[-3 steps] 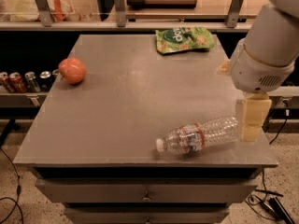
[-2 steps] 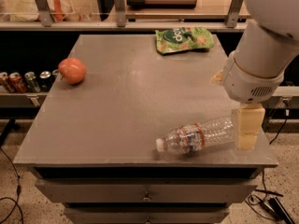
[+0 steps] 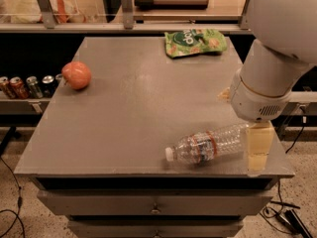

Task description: Move water bottle near green rice chip bag

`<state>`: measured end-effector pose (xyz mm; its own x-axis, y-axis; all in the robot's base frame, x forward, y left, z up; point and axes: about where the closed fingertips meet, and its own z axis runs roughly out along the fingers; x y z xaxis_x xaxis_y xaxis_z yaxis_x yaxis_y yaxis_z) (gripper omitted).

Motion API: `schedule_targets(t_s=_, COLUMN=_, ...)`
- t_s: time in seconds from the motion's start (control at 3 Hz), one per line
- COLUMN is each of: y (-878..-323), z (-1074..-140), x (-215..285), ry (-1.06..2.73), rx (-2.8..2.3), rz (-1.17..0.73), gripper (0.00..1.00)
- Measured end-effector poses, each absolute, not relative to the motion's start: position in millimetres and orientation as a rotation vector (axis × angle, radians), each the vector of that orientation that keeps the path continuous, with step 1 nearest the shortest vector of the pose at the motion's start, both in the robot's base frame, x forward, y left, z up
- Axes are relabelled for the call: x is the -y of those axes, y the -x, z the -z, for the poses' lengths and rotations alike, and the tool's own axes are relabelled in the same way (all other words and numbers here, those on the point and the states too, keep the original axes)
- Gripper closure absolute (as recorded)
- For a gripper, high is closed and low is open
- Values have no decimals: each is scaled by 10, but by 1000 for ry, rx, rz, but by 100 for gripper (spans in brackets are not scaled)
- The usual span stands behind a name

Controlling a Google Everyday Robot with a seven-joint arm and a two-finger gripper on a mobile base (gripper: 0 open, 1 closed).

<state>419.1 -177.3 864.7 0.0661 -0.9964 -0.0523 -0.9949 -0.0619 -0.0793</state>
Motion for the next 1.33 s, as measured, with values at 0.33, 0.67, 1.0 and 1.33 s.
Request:
schedule_targets(t_s=0.33, y=-4143, z=-8585, x=1748, ry=2225, rx=-2083, rz=-11, gripper=18)
schedule_targets(t_s=0.67, y=-4115, z=-8538, x=1731, ry=2222, rx=-2086, rz=-45, gripper=41)
schedule_targets(t_s=1.0, y=-4109, z=-8493, x=1715, ry=2220, rx=-2087, rz=-81, gripper=65)
schedule_targets(t_s=1.33, y=-4122, z=-8486, x=1706, ry=2215, rx=-2086, rz=-103, gripper=88)
